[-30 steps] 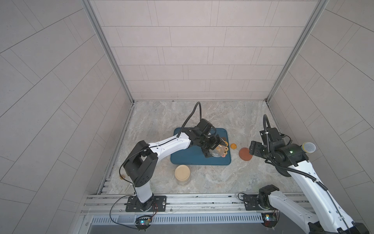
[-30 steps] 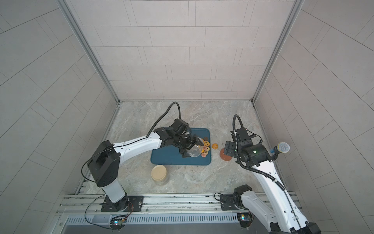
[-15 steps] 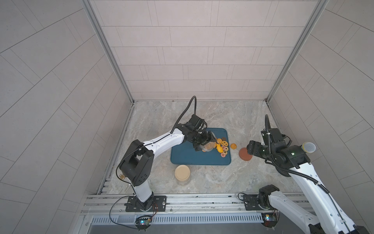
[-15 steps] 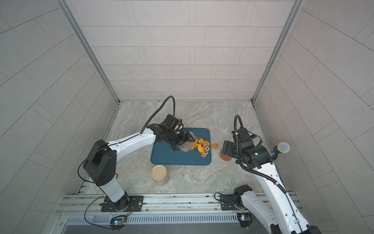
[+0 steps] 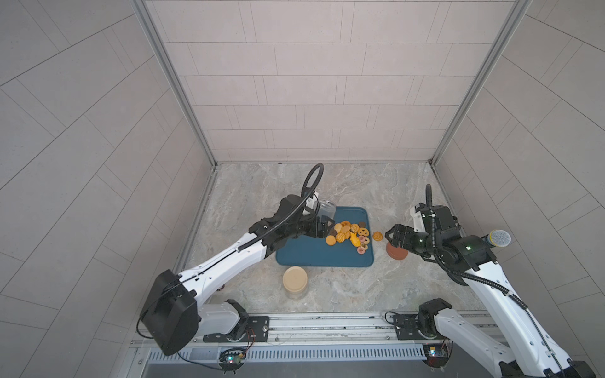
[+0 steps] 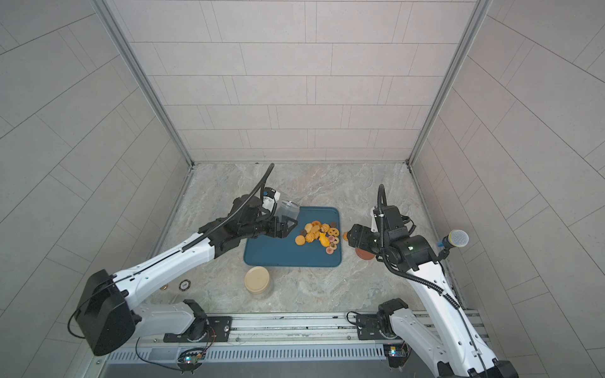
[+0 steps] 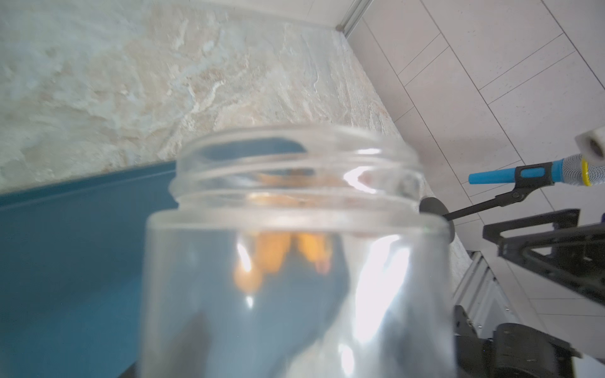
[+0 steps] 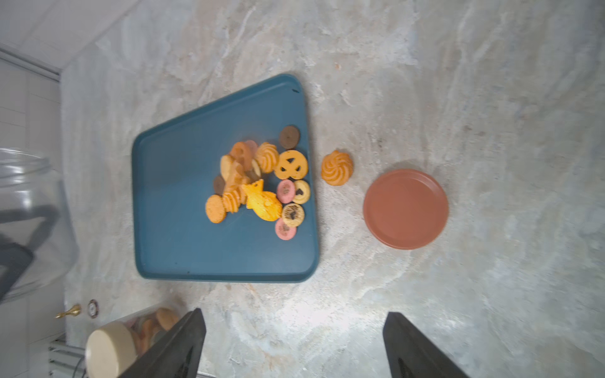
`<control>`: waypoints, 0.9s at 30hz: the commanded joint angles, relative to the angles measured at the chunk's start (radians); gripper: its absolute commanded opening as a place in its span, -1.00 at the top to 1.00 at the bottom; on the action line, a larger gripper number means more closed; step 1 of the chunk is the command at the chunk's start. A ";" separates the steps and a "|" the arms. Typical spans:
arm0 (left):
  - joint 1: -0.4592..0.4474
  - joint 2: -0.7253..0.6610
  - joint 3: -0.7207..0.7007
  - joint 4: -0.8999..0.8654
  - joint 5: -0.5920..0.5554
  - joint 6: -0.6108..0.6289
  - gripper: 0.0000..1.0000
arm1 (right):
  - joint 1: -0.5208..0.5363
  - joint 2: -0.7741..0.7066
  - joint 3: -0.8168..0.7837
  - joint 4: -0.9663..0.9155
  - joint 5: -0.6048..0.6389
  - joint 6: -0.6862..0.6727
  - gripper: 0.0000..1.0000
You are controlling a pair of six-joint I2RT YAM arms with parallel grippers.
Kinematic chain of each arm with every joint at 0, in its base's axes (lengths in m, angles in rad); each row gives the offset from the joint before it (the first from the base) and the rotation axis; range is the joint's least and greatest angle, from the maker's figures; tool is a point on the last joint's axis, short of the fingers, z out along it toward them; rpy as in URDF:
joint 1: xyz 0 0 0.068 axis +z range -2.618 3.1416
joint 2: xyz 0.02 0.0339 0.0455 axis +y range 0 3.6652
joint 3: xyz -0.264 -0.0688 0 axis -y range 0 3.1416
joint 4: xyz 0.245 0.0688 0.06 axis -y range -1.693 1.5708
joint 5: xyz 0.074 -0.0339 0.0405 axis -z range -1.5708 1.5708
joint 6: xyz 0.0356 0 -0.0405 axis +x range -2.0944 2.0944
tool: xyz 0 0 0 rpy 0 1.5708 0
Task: Pour the cookies out of the jar
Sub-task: Place the jar at the center of the board.
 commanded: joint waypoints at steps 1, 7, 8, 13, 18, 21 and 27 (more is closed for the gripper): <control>0.005 -0.089 -0.111 0.295 -0.041 0.066 1.00 | -0.003 -0.018 -0.027 0.108 -0.128 0.055 -0.79; 0.010 -0.124 -0.213 0.452 0.085 0.052 1.00 | 0.011 -0.039 -0.053 0.262 -0.258 0.109 -0.79; 0.009 -0.113 -0.216 0.485 0.121 0.037 1.00 | 0.020 -0.042 -0.048 0.290 -0.284 0.122 -0.79; 0.023 -0.057 -0.229 0.652 0.296 -0.052 1.00 | 0.083 -0.044 -0.031 0.420 -0.330 0.187 -0.81; 0.025 -0.015 -0.231 0.751 0.393 -0.111 1.00 | 0.140 -0.042 -0.102 0.639 -0.350 0.356 -0.91; 0.024 0.004 -0.232 0.783 0.438 -0.142 1.00 | 0.208 -0.011 -0.081 0.621 -0.293 0.330 -0.95; 0.023 0.036 -0.219 0.853 0.527 -0.185 1.00 | 0.284 0.046 -0.018 0.592 -0.232 0.271 -1.00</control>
